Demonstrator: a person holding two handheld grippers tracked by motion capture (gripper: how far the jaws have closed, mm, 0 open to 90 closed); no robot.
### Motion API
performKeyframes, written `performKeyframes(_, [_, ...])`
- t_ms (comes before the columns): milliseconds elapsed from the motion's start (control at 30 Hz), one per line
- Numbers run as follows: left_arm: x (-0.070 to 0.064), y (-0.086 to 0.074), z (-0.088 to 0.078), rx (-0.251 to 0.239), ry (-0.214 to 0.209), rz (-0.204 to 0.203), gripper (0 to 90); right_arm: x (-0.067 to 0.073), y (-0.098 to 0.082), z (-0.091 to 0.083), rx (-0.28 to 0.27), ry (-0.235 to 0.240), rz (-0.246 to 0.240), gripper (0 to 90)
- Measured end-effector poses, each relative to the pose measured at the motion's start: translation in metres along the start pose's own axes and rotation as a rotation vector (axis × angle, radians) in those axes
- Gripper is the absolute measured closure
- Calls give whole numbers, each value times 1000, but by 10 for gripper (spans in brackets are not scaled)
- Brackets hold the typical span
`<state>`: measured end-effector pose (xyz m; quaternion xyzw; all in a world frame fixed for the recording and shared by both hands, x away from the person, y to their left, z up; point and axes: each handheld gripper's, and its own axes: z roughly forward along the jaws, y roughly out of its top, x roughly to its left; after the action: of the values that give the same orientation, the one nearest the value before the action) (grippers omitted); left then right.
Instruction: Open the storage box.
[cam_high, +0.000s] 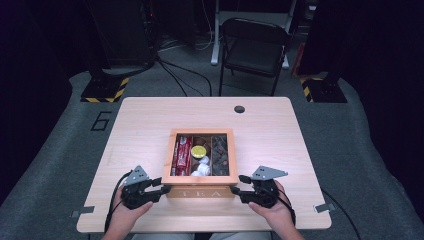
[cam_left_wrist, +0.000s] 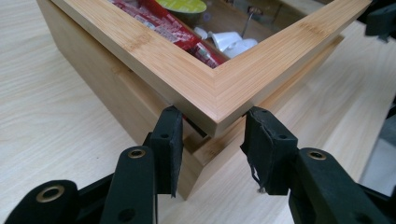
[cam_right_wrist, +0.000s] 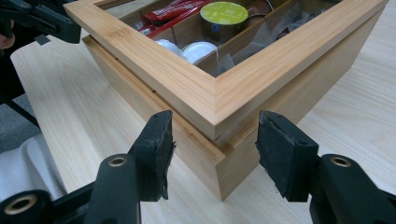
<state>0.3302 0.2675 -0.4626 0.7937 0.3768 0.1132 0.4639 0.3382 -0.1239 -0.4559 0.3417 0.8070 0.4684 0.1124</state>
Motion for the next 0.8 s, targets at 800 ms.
performKeyframes(800, [4, 29, -10, -6, -20, -32, 546, -3, 27, 1, 8, -2, 13, 491])
